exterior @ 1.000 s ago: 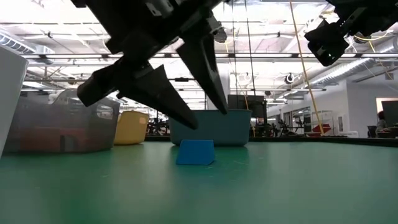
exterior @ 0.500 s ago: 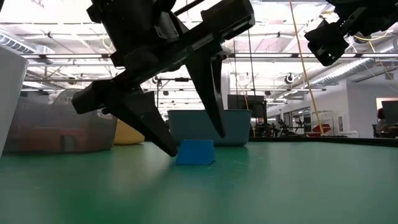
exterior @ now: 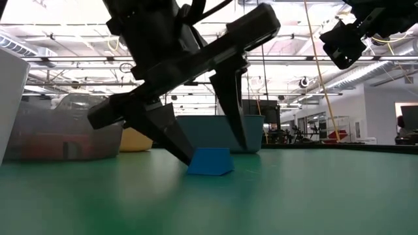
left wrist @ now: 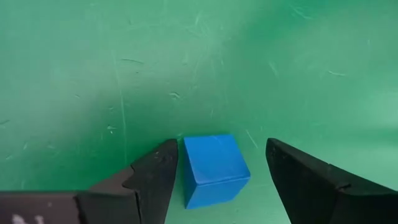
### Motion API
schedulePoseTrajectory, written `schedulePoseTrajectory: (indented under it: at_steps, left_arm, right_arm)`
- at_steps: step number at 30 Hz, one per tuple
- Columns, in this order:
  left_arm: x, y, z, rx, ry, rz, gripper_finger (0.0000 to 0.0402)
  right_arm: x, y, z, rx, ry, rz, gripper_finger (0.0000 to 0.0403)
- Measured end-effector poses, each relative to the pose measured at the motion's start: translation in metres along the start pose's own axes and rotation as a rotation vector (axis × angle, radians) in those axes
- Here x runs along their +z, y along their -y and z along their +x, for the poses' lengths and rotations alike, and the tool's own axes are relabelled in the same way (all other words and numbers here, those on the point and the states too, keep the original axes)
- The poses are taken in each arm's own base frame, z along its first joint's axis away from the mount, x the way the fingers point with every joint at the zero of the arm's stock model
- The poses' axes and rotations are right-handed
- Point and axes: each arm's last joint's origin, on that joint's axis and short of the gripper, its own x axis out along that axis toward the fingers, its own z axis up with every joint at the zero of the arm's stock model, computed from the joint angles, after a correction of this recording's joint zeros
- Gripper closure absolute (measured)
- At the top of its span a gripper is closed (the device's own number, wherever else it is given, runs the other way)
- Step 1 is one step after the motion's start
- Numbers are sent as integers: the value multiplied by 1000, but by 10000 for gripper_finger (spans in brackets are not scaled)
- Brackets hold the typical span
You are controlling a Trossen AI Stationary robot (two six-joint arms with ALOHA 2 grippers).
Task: Sort & place blocks by color
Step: Put the blue triangular block into the yellow bin
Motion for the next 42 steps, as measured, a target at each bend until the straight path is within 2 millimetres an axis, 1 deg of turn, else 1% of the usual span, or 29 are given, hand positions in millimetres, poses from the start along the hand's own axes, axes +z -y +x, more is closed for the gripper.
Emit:
schedulePoseTrajectory:
  at_steps: [3,5,10,15,17,21,25,30,35,38,40,42]
  left_arm:
    - [-2,-1,0,8,-3,9,159]
    - [-4,-2,0,17,-9,46,164]
    - [-17,-5,0,26,51,308,189]
    - [-27,-7,-3,30,112,517,213]
    - [-30,-9,-3,44,122,575,223]
    - [-30,-12,-1,74,150,600,246]
    - [-23,-13,1,109,195,625,261]
    - [-13,-8,3,88,212,656,258]
    - [-3,6,-6,12,273,736,262]
    - [5,11,-12,1,300,801,262]
    - [14,15,-17,-11,315,845,262]
    - [26,17,-24,-2,330,888,262]
  right_arm:
    - [0,0,0,0,1,0,161]
    - [0,0,0,1,2,0,161]
    - [0,0,0,2,4,0,161]
    - [0,0,0,2,5,0,161]
    - [0,0,0,2,5,0,161]
    - [0,0,0,2,4,0,161]
    - [0,0,0,2,5,0,161]
    - [1,0,0,2,5,0,161]
    - [0,0,0,2,4,0,161]
    - [1,0,0,2,5,0,161]
    - [0,0,0,2,5,0,161]
    - [1,0,0,3,6,0,161]
